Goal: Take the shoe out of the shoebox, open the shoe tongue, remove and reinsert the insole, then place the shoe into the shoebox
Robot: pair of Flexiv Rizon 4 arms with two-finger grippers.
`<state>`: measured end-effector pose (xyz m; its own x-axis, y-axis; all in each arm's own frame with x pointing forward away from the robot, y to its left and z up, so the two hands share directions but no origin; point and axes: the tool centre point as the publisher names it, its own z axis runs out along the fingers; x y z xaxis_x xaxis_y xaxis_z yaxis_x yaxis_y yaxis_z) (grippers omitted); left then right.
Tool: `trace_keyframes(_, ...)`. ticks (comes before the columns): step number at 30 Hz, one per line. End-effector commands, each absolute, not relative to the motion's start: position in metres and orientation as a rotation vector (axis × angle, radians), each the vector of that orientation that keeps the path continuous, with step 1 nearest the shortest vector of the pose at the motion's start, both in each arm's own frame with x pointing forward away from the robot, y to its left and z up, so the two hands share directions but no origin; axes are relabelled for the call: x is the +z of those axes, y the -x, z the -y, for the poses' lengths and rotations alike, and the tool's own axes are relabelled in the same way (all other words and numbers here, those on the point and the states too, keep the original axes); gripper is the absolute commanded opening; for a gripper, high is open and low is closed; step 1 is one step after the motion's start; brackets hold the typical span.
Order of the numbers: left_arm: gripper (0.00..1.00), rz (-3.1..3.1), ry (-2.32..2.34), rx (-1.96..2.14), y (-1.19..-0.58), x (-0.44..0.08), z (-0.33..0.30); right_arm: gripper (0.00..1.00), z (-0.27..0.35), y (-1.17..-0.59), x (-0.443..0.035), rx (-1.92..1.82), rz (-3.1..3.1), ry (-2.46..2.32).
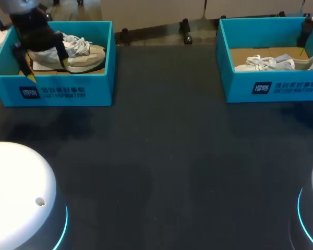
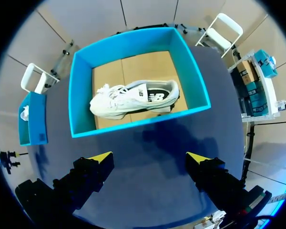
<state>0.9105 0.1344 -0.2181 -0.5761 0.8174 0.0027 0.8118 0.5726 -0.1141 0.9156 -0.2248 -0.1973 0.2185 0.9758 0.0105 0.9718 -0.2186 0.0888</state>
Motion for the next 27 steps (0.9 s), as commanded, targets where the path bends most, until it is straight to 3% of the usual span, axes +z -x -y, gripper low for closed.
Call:
trace_keyframes(1, 1.00, 2.586, 1.581, 0.120, -0.955, -0.220, -0.147, 1.00, 0.224, -0.915, -0.198, 0.100, -1.920, -2.403)
trace_keyframes(17, 1.00, 2.450, 1.967, 0.079, -1.090, -0.212, -0.209, 1.00, 0.224, -0.915, -0.198, 0.100, -1.920, -2.403)
trace_keyframes(27, 1.00, 2.450, 1.967, 0.079, -1.090, -0.212, -0.209, 1.00, 0.224, -0.915, -0.198, 0.100, -1.920, -2.403)
